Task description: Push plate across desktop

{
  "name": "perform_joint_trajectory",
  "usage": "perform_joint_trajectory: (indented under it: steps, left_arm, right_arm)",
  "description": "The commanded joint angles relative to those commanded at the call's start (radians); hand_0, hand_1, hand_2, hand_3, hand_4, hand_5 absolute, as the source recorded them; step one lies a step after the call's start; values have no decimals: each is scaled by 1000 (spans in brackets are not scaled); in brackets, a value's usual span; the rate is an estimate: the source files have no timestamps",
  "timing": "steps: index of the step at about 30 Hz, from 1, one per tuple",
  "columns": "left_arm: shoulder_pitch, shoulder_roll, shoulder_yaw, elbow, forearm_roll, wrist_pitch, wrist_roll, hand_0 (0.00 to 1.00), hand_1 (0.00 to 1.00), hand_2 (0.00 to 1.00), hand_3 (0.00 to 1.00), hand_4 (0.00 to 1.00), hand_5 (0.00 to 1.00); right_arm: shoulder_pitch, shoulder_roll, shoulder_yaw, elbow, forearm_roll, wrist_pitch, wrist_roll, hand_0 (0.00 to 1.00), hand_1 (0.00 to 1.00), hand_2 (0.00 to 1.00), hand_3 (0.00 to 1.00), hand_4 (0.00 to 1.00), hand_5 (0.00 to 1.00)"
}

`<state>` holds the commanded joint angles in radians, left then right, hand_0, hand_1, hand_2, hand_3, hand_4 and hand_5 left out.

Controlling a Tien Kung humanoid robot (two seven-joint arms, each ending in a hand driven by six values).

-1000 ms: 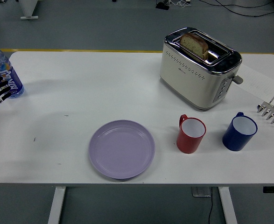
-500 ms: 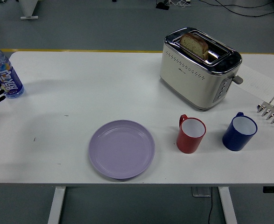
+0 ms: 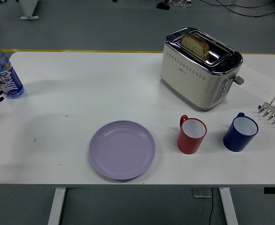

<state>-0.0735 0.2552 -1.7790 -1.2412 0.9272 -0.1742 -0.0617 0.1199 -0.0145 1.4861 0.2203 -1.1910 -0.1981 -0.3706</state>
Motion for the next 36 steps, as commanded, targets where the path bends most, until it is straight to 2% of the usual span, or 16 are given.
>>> perform_joint_trajectory:
  steps: [36]
  left_arm:
    - [-3,-4,-10,-1,10,2,-4,764,777,765,727,577,998]
  right_arm:
    - [-2,-2,-2,-1,4,-1,2,636,592,672,748,459,523]
